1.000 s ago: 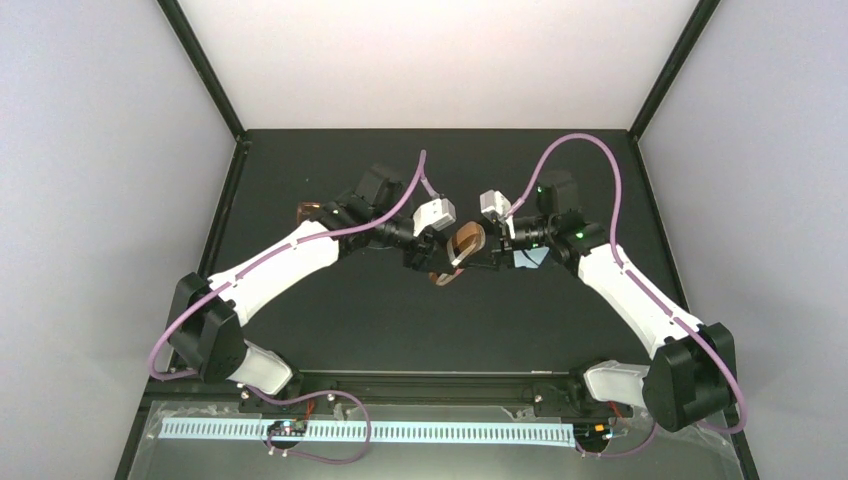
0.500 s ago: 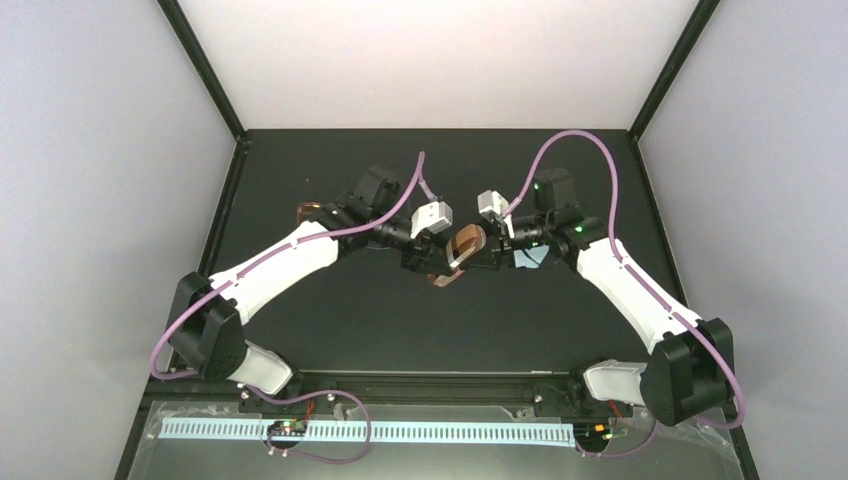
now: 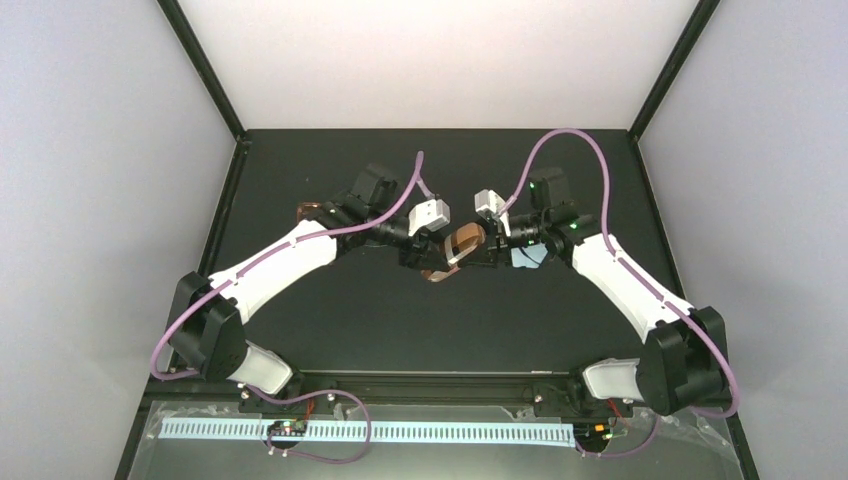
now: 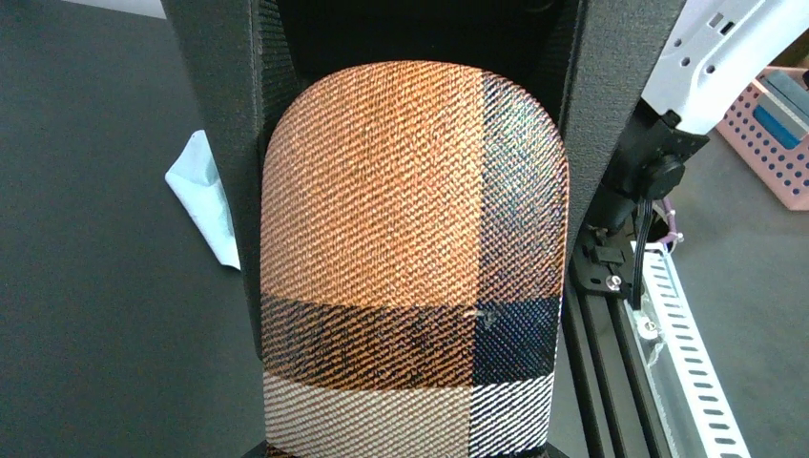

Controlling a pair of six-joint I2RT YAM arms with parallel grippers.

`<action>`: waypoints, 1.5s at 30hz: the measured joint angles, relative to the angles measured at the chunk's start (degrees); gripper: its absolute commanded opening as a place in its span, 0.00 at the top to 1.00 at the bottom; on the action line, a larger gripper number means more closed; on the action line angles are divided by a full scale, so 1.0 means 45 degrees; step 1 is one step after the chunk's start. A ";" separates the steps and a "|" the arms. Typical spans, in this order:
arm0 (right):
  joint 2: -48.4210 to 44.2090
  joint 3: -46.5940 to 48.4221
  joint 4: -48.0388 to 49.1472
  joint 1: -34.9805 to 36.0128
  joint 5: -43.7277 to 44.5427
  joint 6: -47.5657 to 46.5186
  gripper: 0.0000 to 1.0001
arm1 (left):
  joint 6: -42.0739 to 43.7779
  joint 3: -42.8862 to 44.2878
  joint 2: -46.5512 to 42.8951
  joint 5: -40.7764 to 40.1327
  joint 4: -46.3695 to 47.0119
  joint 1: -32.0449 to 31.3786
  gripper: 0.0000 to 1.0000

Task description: Organize the sunglasses

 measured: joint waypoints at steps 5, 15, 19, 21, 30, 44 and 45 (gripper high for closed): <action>0.0024 -0.0005 -0.0335 -0.0019 -0.0073 -0.0831 0.48 | 0.0151 -0.0058 0.0000 0.0097 -0.0019 0.0010 0.99; -0.0481 -0.0821 -0.0617 -0.0306 -0.0826 -0.2948 0.52 | 0.0714 -0.0112 0.0000 0.1166 -0.0291 0.0049 0.99; -0.0806 -0.1146 -0.0772 -0.0447 -0.1010 -0.3910 0.53 | 0.0884 -0.0112 0.0000 0.1778 -0.0257 0.0092 0.98; -0.1044 -0.1292 -0.0865 -0.0452 -0.0996 -0.4362 0.54 | 0.0923 -0.0112 0.0000 0.2030 -0.0257 0.0092 0.98; -0.2229 -0.2059 -0.0680 -0.0476 -0.0413 -0.5566 0.58 | 0.0661 -0.0083 0.0000 0.2973 0.0034 0.0092 0.98; -0.2705 -0.2497 -0.1083 -0.1083 0.1613 -0.6309 0.34 | -0.0311 0.0034 -0.0005 0.4041 0.0481 0.0209 0.98; -0.2701 -0.2453 -0.1253 -0.1103 0.1622 -0.6358 0.30 | -0.0447 0.0034 -0.0005 0.3920 0.0452 0.0209 0.98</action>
